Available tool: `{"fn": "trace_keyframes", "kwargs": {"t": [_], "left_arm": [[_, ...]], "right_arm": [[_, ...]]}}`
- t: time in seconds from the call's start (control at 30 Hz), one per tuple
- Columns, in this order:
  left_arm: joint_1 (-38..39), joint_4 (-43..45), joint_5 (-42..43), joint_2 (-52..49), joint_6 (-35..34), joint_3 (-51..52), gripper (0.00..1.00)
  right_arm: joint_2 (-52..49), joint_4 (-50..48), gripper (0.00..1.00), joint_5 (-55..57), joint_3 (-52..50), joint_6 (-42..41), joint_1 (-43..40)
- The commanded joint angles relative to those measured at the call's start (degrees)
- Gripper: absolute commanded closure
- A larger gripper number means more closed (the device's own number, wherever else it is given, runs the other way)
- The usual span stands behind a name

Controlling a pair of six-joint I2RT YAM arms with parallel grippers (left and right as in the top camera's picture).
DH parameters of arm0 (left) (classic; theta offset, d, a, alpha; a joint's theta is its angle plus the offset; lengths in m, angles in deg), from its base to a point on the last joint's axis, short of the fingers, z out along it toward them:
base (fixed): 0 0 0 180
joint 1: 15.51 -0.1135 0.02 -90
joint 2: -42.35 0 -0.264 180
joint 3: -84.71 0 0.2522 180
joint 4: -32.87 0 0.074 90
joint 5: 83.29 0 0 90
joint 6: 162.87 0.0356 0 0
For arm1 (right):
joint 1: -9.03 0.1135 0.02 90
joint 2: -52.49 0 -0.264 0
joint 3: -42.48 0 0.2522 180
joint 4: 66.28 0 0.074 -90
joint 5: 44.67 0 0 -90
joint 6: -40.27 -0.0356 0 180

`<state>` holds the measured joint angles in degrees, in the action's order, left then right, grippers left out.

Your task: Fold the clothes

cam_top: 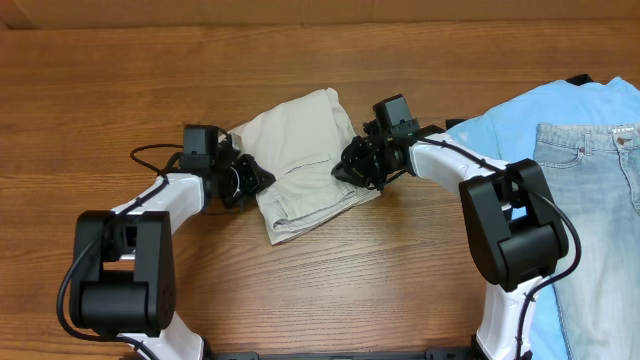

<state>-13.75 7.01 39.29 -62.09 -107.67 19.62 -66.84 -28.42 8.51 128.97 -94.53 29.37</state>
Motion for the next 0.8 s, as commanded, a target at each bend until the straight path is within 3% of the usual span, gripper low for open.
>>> {"fn": "trace_keyframes", "kwargs": {"t": [0.0, 0.2, 0.4, 0.53, 0.77], "left_arm": [[-2.62, 0.46, -3.54, -1.18, 2.73, 0.37, 0.96], [-5.03, -1.97, 3.96, -1.05, 12.35, -2.47, 0.96], [-8.52, -18.69, 8.66, -0.81, 19.65, -18.64, 0.96], [-13.66, -25.94, 8.74, -0.81, 19.8, -30.05, 0.96], [-27.12, -23.21, -0.22, -1.81, 11.87, -34.73, 0.96]], "right_arm": [[-1.22, 0.09, 0.86, 0.04, -0.72, 0.02, -0.17], [2.49, 4.98, 0.91, 1.77, -0.7, 4.31, -0.28], [12.35, 8.85, 0.88, 3.74, -0.68, 10.19, -1.31], [16.96, 10.93, 0.87, 3.72, -0.68, 13.68, -2.4], [18.05, 15.32, 0.84, 4.44, -0.68, 18.29, -2.4]]}}
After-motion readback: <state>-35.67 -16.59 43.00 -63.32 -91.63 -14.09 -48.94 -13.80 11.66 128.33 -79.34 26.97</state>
